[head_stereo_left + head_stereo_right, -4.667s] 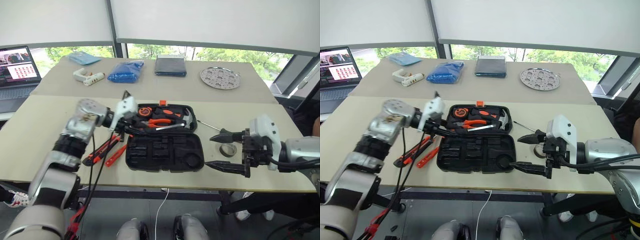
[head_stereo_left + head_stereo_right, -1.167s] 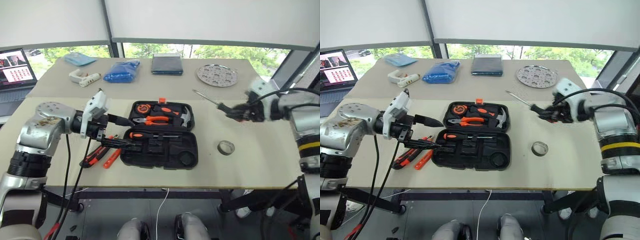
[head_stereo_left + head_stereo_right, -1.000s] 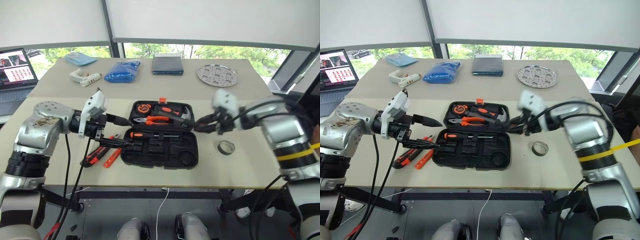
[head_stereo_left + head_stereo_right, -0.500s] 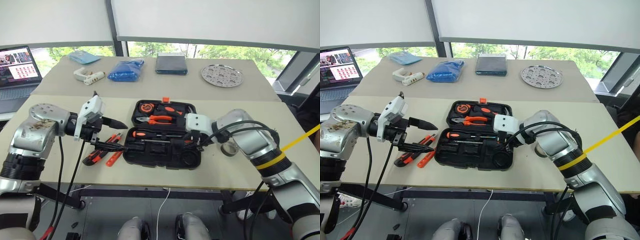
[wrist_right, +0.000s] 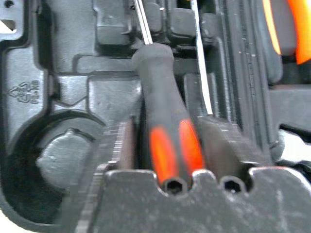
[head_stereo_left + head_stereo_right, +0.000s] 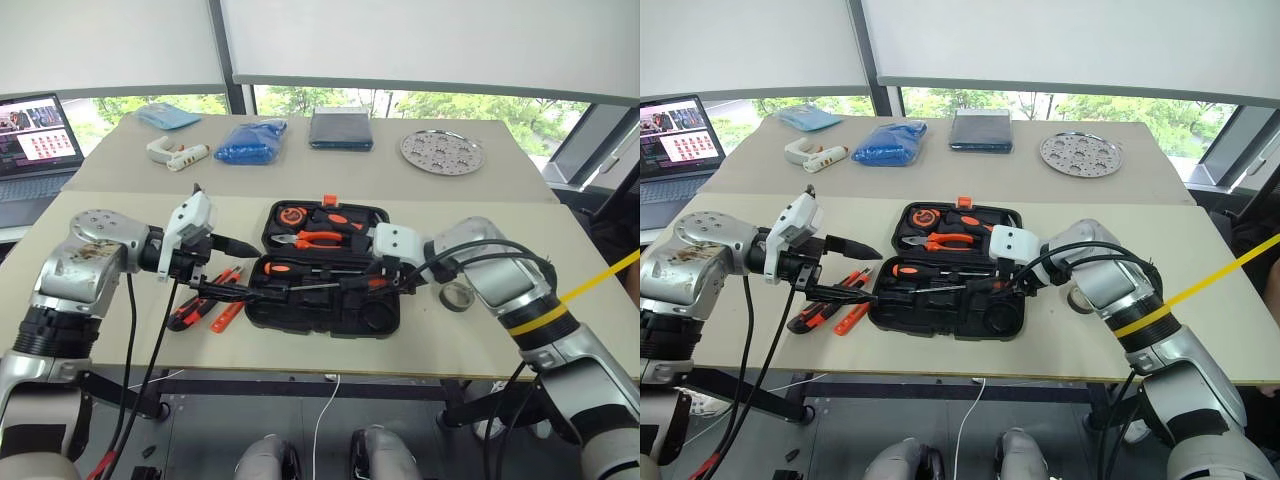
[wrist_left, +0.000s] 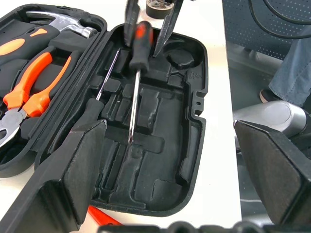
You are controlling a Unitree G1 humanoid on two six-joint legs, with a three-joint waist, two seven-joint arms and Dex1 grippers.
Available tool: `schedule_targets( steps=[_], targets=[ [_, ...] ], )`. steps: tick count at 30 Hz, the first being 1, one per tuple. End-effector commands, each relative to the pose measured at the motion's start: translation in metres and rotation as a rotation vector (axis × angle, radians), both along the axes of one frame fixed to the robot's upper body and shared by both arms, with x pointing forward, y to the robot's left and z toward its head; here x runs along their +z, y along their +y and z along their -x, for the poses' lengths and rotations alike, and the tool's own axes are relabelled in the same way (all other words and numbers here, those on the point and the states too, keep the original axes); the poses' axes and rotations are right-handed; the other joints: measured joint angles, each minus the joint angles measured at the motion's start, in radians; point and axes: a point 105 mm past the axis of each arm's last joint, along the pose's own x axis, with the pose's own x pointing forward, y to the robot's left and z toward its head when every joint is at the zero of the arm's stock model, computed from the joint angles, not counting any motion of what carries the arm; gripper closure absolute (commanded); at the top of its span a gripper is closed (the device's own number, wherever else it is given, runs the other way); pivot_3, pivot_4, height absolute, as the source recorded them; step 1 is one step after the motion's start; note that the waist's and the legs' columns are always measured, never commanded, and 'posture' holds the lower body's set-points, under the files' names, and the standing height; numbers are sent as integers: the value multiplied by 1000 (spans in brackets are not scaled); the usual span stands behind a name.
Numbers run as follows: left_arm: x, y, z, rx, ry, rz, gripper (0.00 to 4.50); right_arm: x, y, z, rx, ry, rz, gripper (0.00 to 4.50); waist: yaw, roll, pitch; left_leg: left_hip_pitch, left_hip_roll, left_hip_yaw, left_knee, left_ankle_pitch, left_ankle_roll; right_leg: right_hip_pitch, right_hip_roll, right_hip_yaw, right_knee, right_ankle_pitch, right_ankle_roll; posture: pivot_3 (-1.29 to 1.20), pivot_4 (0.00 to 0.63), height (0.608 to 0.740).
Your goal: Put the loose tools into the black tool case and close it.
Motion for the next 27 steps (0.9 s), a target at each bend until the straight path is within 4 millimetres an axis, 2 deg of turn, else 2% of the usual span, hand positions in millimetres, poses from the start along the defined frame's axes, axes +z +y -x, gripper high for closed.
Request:
schedule_targets(
  steps=[1, 9, 10, 11, 14, 21, 22, 27],
  targets=[
    [12, -2, 0, -18, -52, 2, 0, 25, 12, -1, -13, -11, -107, 238, -2, 0, 0, 0, 0, 0, 0, 0, 0, 0, 0, 0, 0, 0, 0, 0, 150, 718],
    [12, -2, -2, -14, -57, 3, 0, 24, 13, -6, -49, -12, -140, 238, 1, 0, 0, 0, 0, 0, 0, 0, 0, 0, 0, 0, 0, 0, 0, 0, 150, 718],
    [12, -2, -2, -13, -57, 2, 0, 25, 15, -7, -58, -9, -160, 737, 0, 0, 0, 0, 0, 0, 0, 0, 0, 0, 0, 0, 0, 0, 0, 0, 150, 718],
    [12, -2, -2, -12, -57, 2, 0, 26, 16, -8, -61, -6, -173, 899, 0, 0, 0, 0, 0, 0, 0, 0, 0, 0, 0, 0, 0, 0, 0, 0, 150, 718],
    [12, -2, -2, -11, -57, 1, 0, 27, 18, -8, -62, 4, -188, 1856, 0, 0, 0, 0, 0, 0, 0, 0, 0, 0, 0, 0, 0, 0, 0, 0, 150, 718],
    [12, -1, -2, -8, -59, 0, 0, 18, 19, -9, -61, 23, -165, 4326, -1, 0, 0, 0, 0, 0, 0, 0, 0, 0, 0, 0, 0, 0, 0, 0, 150, 718],
    [11, -1, -2, -8, -59, -1, 0, 15, 18, -10, -61, 25, -155, 4445, -1, 0, 0, 0, 0, 0, 0, 0, 0, 0, 0, 0, 0, 0, 0, 0, 150, 718],
    [9, -1, -4, -5, -60, -5, 0, -13, 18, -9, -49, 43, -52, 4445, -2, 0, 0, 0, 0, 0, 0, 0, 0, 0, 0, 0, 0, 0, 0, 0, 150, 718]
  ],
)
